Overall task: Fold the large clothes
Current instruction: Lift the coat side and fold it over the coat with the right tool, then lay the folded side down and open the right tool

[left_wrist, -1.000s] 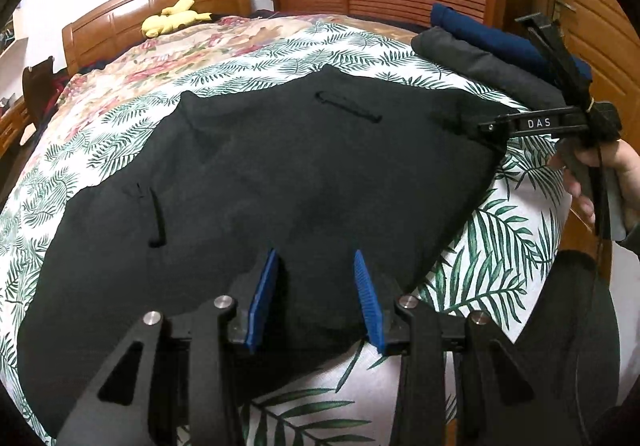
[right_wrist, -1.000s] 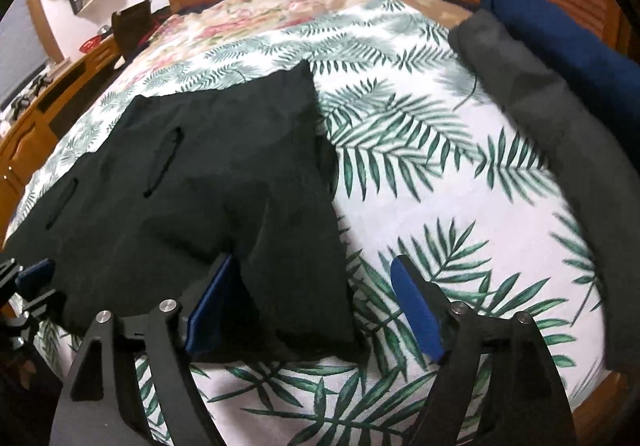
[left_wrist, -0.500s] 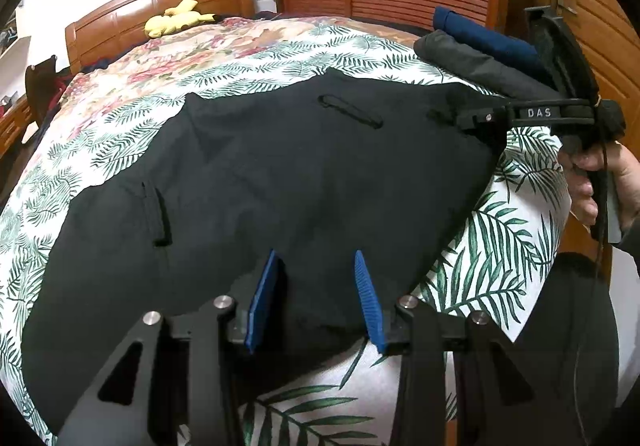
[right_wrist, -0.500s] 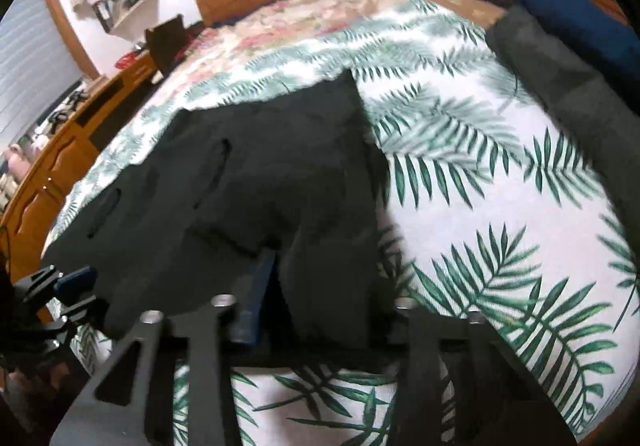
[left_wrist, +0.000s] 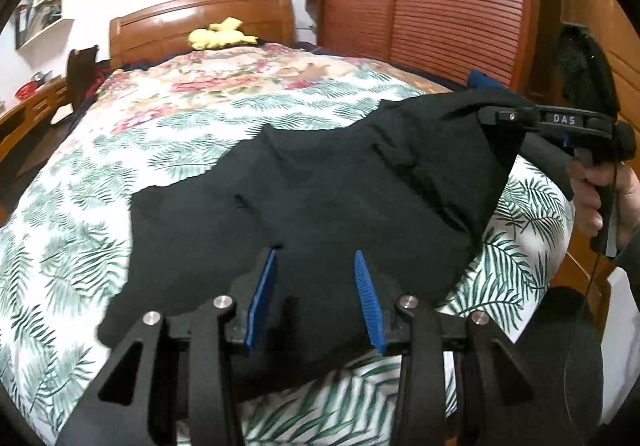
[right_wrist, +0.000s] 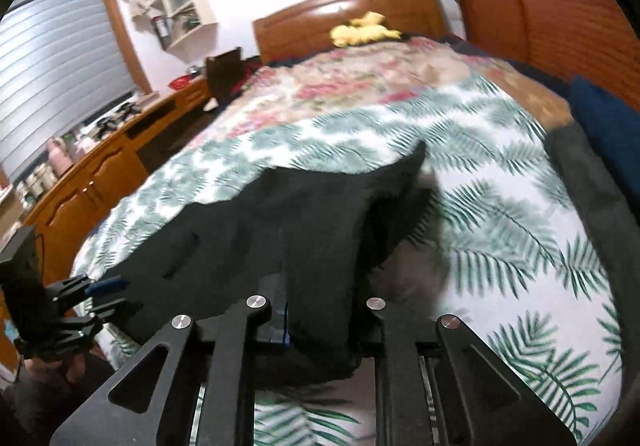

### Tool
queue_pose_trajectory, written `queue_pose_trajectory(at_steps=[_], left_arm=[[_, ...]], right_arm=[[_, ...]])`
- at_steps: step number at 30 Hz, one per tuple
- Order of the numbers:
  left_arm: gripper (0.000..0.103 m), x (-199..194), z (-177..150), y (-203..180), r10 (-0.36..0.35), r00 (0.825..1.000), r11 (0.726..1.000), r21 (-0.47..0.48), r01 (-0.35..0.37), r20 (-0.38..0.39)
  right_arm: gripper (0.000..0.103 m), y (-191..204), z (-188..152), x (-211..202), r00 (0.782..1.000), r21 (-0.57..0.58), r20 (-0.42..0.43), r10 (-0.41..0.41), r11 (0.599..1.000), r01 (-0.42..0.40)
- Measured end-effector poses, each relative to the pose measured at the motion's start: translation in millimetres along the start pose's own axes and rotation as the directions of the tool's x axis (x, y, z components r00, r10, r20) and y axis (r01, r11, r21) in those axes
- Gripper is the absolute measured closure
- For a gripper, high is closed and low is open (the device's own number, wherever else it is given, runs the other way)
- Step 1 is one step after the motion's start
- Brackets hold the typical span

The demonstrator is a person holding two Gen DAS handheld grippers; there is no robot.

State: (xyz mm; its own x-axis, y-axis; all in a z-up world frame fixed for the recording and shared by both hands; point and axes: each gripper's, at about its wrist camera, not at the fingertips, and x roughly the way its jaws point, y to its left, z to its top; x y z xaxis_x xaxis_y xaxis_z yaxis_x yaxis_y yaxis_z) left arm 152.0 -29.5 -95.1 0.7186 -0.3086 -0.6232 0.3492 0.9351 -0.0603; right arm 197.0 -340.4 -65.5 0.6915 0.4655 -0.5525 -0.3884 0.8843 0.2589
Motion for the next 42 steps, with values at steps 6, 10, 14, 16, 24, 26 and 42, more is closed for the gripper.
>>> queue_pose_trajectory(at_steps=[6, 10, 14, 16, 24, 26, 42], left_arm=[[0.064, -35.0, -10.3, 36.4, 0.049, 0.998, 0.998, -0.051, -0.046, 0.048], [0.064, -53.1, -22.1, 59.2, 0.07, 0.996, 0.994, -0.084, -0.065, 0.055], [0.064, -72.1, -32.0, 77.0, 0.099, 0.992, 0.99, -0.105, -0.091, 0.076], [0.064, -82.8, -36.8, 88.3, 0.114, 0.989, 0.987, -0.123, -0.102, 0.092], [0.064, -105.3, -49.2, 130.1, 0.153, 0.981, 0.969, -0.214, -0.126, 0.118], [0.064, -107.1, -51.6, 132.6, 0.159, 0.981, 0.966, -0.223, -0.13, 0.116], [0.064, -105.8, -48.1, 128.6, 0.148, 0.979, 0.973, -0.198, -0.119, 0.137]], right_arm=[[0.093, 71.0, 17.6, 8.6, 0.998, -0.106, 0.038, 0.052, 0.993, -0.048], [0.094, 120.3, 26.1, 19.3, 0.994, -0.151, 0.058, 0.092, 0.985, -0.082], [0.095, 167.3, 32.9, 36.0, 0.987, -0.203, 0.044, 0.156, 0.968, -0.145], [0.095, 196.4, 34.0, 49.6, 0.98, -0.234, 0.02, 0.196, 0.954, -0.186], [0.094, 262.4, -3.7, 104.3, 0.96, -0.268, -0.129, 0.247, 0.924, -0.274], [0.09, 266.2, -12.5, 114.8, 0.951, -0.263, -0.175, 0.255, 0.919, -0.295], [0.064, 232.5, 6.7, 64.0, 0.986, -0.392, -0.119, 0.116, 0.907, -0.154]])
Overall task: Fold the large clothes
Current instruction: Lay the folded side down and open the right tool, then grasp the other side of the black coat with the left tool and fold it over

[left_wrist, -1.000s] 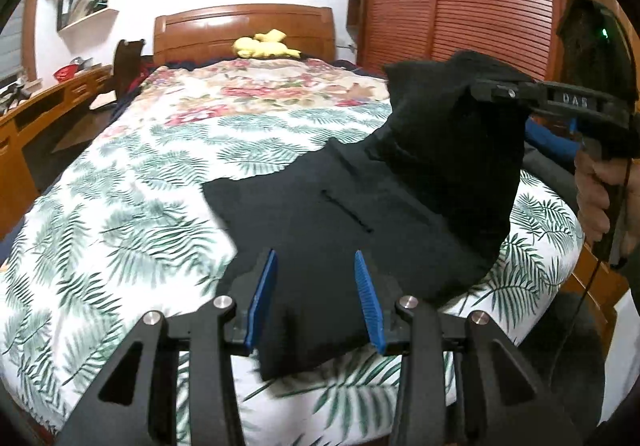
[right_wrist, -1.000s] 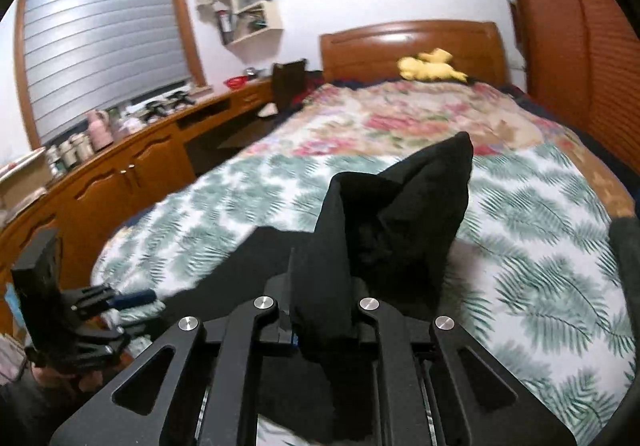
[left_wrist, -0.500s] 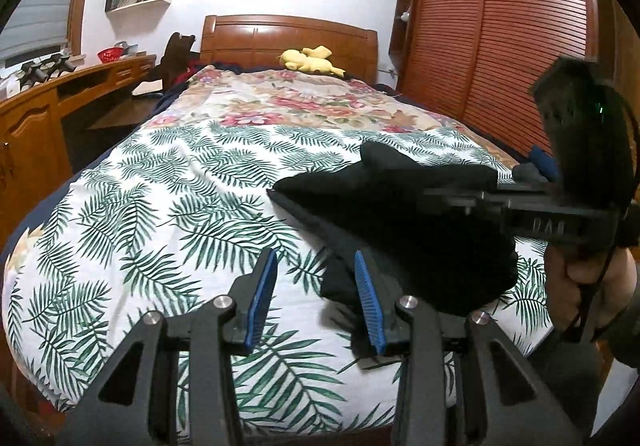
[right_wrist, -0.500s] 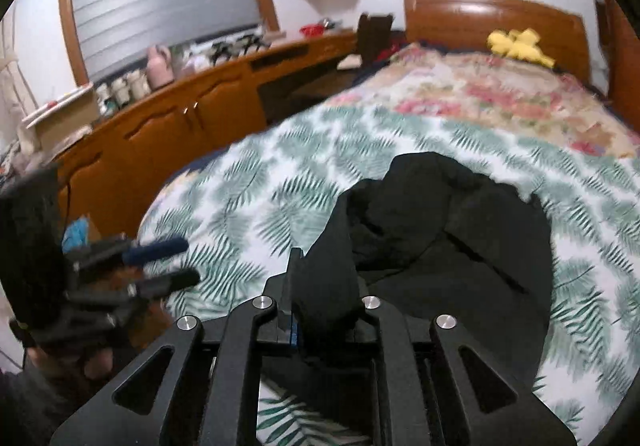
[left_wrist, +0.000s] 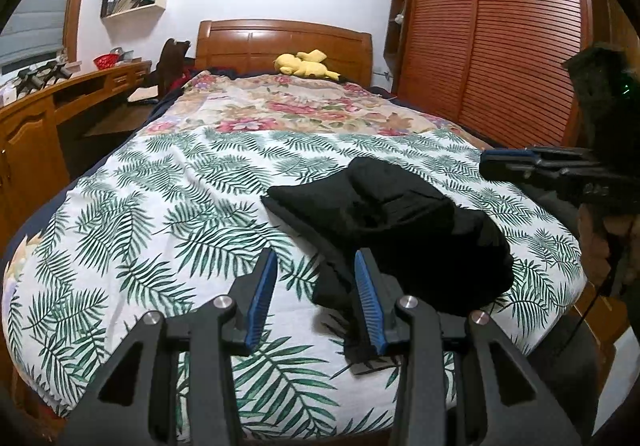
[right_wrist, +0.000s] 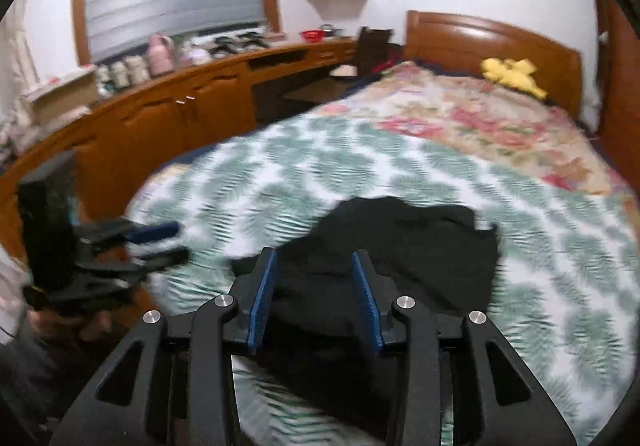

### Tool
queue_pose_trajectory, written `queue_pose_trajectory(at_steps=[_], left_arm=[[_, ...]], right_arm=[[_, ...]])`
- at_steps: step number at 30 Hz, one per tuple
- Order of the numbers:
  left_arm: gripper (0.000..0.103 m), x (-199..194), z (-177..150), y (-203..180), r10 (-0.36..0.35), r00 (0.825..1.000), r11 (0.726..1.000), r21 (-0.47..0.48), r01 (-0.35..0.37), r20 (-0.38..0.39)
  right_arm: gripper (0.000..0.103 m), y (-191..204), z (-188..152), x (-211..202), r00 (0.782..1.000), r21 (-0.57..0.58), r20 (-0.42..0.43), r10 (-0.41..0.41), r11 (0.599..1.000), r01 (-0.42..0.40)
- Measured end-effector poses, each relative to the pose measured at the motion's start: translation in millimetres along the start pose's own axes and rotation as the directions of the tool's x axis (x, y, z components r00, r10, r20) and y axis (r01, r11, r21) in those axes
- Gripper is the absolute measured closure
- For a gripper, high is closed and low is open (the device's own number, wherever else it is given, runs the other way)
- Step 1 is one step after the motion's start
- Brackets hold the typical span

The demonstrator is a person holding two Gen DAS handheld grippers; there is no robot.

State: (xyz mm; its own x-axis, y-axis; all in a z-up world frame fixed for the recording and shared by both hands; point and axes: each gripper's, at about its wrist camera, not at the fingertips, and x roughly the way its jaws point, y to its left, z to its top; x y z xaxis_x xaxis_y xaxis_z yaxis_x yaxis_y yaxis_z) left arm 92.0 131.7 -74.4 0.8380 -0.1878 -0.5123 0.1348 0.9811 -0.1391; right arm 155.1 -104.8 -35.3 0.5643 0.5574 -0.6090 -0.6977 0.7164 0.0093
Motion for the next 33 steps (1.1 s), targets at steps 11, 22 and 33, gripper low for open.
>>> queue_pose_trajectory(at_steps=[11, 22, 33], left_arm=[[0.064, 2.5, 8.3, -26.5, -0.06, 0.998, 0.998, 0.027, 0.059, 0.028], [0.064, 24.0, 0.8, -51.4, -0.094, 0.994, 0.993, 0.073, 0.098, -0.051], [0.064, 37.2, -2.0, -65.8, -0.09, 0.992, 0.989, 0.106, 0.099, -0.086]], right_arm=[[0.064, -39.4, -66.5, 45.4, 0.98, 0.095, -0.198, 0.018, 0.996, 0.001], [0.063, -32.1, -86.0, 63.1, 0.98, 0.08, -0.199, 0.014, 0.997, 0.002], [0.063, -32.7, -86.1, 59.4, 0.984, 0.099, -0.178, 0.017, 0.995, 0.0]])
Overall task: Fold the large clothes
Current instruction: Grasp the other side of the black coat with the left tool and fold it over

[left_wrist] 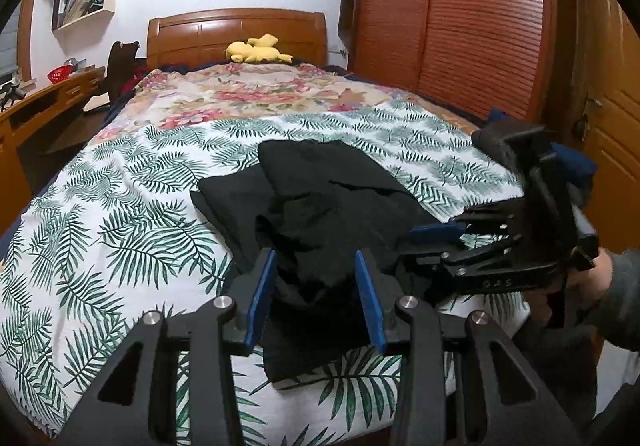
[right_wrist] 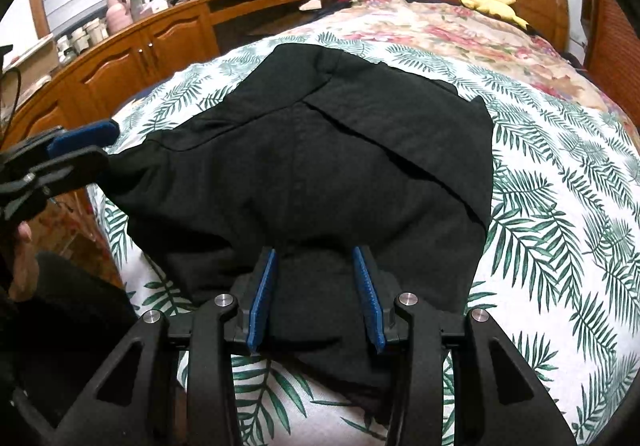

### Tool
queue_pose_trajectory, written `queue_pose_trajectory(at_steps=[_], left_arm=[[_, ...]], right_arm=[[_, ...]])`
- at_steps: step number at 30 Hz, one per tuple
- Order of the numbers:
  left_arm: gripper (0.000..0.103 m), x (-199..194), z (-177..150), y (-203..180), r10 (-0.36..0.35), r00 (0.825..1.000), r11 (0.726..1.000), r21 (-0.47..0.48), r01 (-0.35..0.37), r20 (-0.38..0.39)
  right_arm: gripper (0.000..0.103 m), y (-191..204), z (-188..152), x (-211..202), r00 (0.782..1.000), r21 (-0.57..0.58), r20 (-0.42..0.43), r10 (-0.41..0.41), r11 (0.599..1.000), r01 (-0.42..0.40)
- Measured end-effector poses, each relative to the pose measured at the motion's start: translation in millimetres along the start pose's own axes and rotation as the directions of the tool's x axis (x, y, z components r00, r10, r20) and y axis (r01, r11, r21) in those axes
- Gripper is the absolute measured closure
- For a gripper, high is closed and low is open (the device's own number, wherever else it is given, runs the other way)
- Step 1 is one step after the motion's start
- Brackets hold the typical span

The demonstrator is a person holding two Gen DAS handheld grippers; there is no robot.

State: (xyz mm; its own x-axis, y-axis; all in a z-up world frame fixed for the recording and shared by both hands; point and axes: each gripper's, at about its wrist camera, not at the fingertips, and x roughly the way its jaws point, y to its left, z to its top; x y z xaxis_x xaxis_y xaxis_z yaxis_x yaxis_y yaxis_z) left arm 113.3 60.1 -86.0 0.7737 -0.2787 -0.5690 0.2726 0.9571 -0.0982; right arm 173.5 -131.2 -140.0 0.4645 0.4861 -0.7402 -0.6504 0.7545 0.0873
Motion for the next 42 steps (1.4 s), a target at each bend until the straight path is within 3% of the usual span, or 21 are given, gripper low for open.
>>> queue_pose_trajectory(at_steps=[4, 6, 7, 8, 9, 11, 16, 23, 29, 33, 39, 42], left_arm=[[0.064, 20.7, -6.5, 3.3, 0.039, 0.997, 0.999, -0.005, -0.039, -0.069], [0.065, 21.6, -8.4, 5.0, 0.037, 0.997, 0.999, -0.01, -0.038, -0.068], [0.069, 20.1, -9.4, 4.8, 0.033, 0.998, 0.999, -0.006, -0.033, -0.059], [0.085, 18.3, -9.4, 4.4, 0.017, 0.999, 1.0, -0.001, -0.017, -0.051], [0.093, 17.4, -9.3, 4.6, 0.01, 0.999, 1.0, 0.001, -0.01, -0.048], [0.099, 14.0, -7.5, 7.2, 0.011, 0.999, 1.0, -0.005, -0.011, -0.036], [0.099, -5.5, -4.3, 9.0, 0.06, 0.998, 0.998, -0.012, -0.06, 0.002], [0.099, 7.4, -25.7, 26.1, 0.078, 0.994, 0.994, -0.07, -0.084, -0.077], [0.099, 6.4, -34.5, 23.7, 0.104, 0.991, 0.993, -0.053, -0.109, -0.088], [0.099, 5.8, -37.2, 28.4, 0.086, 0.993, 0.993, -0.067, -0.092, -0.087], [0.099, 4.5, -38.2, 29.8, 0.07, 0.994, 0.995, -0.067, -0.076, -0.082], [0.099, 5.5, -38.3, 31.2, 0.067, 0.994, 0.995, -0.066, -0.072, -0.085]], right_arm=[[0.063, -1.3, 1.3, -7.8, 1.0, 0.007, 0.015, -0.007, 1.0, 0.007], [0.063, -2.5, 2.4, -13.8, 1.0, 0.006, 0.026, -0.012, 1.0, 0.012], [0.063, -3.3, 2.8, -17.0, 0.999, 0.005, 0.032, -0.016, 1.0, 0.016], [0.063, -4.8, 2.6, -20.5, 0.999, 0.004, 0.04, -0.019, 1.0, 0.019], [0.063, -6.9, 3.1, -24.3, 0.999, 0.005, 0.048, -0.017, 1.0, 0.017], [0.063, -11.0, 4.7, -29.6, 0.998, 0.007, 0.063, -0.006, 1.0, 0.006], [0.063, -21.6, 11.7, -32.1, 0.997, -0.001, 0.077, 0.026, 1.0, -0.026], [0.063, -47.8, -0.9, -10.6, 0.996, 0.022, 0.039, 0.075, 0.997, -0.076], [0.062, -79.6, 30.1, -4.3, 0.995, 0.06, 0.075, 0.072, 0.995, -0.077], [0.056, -100.2, 64.7, 22.0, 0.995, 0.088, 0.072, 0.062, 0.994, -0.068], [0.04, -136.7, 97.9, 68.1, 0.999, 0.147, 0.012, -0.052, 0.988, 0.049], [0.03, -158.0, 103.5, 87.0, 1.0, 0.234, -0.023, -0.021, 0.972, 0.026]])
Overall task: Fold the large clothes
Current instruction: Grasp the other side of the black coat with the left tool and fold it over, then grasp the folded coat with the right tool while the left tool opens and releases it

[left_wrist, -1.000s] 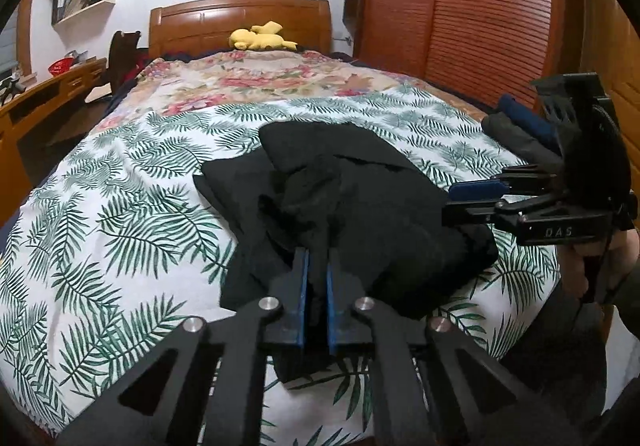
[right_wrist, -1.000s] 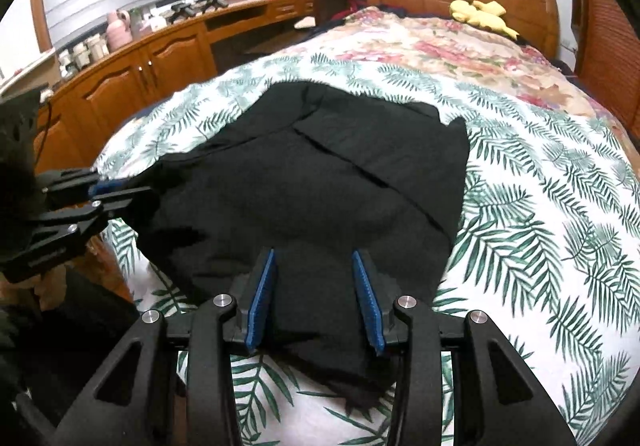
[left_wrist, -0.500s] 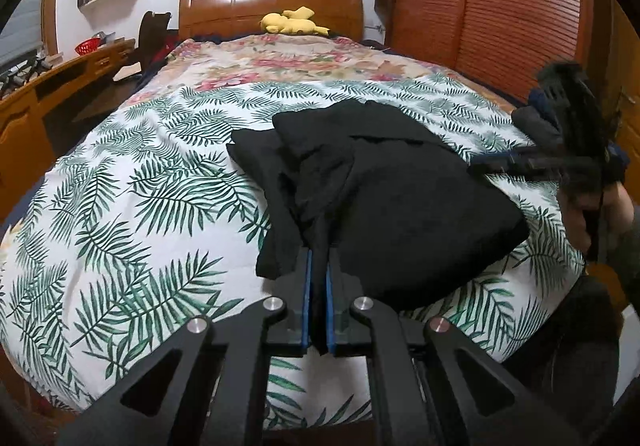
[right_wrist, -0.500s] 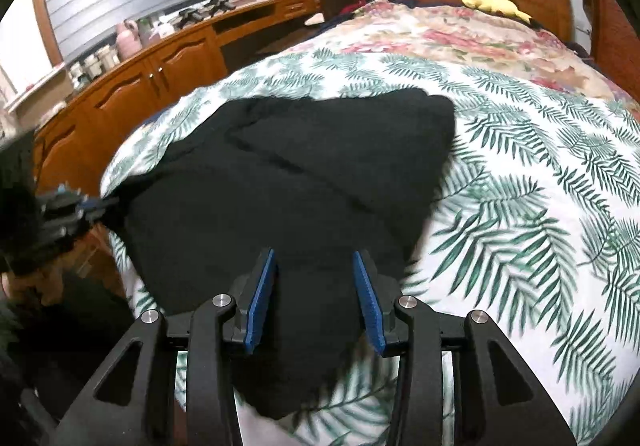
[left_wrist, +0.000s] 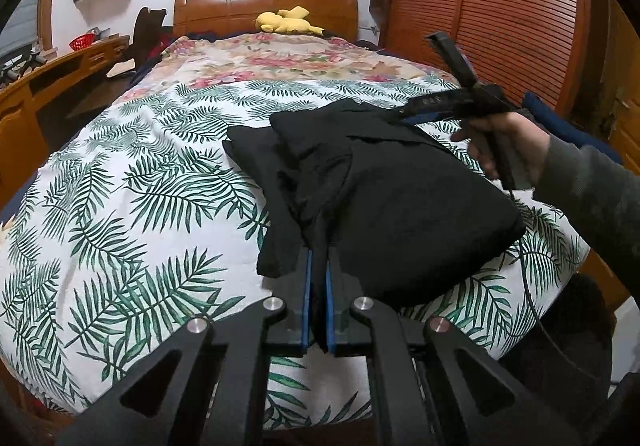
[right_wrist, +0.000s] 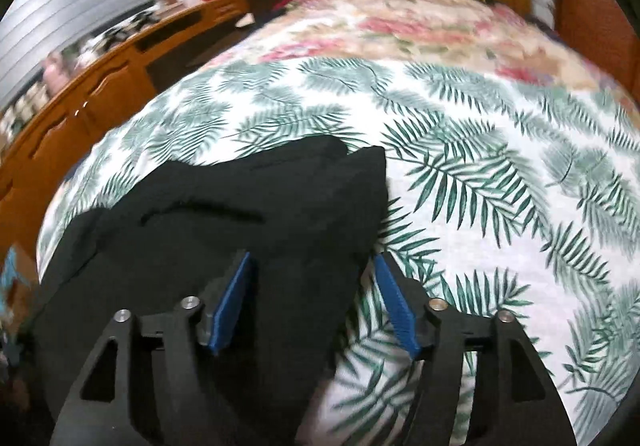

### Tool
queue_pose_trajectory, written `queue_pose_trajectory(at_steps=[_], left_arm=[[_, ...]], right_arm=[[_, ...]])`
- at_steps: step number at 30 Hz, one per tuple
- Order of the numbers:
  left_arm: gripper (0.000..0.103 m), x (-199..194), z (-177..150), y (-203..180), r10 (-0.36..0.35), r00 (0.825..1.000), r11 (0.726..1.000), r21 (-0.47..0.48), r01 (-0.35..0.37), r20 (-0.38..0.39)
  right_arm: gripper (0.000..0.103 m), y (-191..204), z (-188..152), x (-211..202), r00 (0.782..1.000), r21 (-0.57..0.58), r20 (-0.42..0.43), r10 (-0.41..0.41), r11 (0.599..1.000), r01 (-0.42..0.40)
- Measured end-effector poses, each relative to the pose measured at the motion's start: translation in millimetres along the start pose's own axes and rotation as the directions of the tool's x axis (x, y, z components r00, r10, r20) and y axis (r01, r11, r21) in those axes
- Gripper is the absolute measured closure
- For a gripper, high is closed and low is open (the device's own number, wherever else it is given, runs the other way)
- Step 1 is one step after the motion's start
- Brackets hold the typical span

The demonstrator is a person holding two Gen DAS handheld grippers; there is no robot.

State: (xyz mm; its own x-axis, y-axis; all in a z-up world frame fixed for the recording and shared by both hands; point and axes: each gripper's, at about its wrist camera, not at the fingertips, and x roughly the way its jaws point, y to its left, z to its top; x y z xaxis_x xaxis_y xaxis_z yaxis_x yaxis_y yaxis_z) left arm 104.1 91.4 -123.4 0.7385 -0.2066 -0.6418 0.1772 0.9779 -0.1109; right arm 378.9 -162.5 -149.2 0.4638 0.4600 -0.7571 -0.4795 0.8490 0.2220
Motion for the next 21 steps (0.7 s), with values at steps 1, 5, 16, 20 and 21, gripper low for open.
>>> queue_pose_trajectory(at_steps=[1, 5, 16, 20, 21], left_arm=[[0.099, 0.5, -0.2, 1.8, -0.003, 1.0, 1.0, -0.005, 0.003, -0.002], [0.099, -0.2, -0.6, 5.7, -0.006, 1.0, 1.0, -0.016, 0.006, -0.002], [0.099, -10.7, -0.4, 0.4, 0.012, 1.0, 1.0, -0.004, -0.012, 0.019], [0.099, -21.1, 3.1, -5.1, 0.033, 0.999, 0.999, 0.002, -0.033, 0.03], [0.098, -24.1, 3.5, -5.7, 0.038, 0.999, 0.999, 0.0, -0.038, 0.033]], right_arm=[[0.027, -4.9, 2.9, 5.6, 1.0, 0.028, -0.013, 0.016, 0.999, -0.016], [0.024, -10.7, 10.4, 20.8, 0.997, 0.085, -0.041, 0.064, 0.995, -0.06], [0.058, -21.0, 6.0, 38.3, 0.969, 0.21, -0.074, 0.234, 0.954, -0.215], [0.073, -13.3, -0.1, 13.0, 0.983, 0.14, -0.03, 0.183, 0.974, -0.177], [0.073, -11.9, -2.8, 7.5, 0.986, 0.126, -0.023, 0.163, 0.979, -0.159]])
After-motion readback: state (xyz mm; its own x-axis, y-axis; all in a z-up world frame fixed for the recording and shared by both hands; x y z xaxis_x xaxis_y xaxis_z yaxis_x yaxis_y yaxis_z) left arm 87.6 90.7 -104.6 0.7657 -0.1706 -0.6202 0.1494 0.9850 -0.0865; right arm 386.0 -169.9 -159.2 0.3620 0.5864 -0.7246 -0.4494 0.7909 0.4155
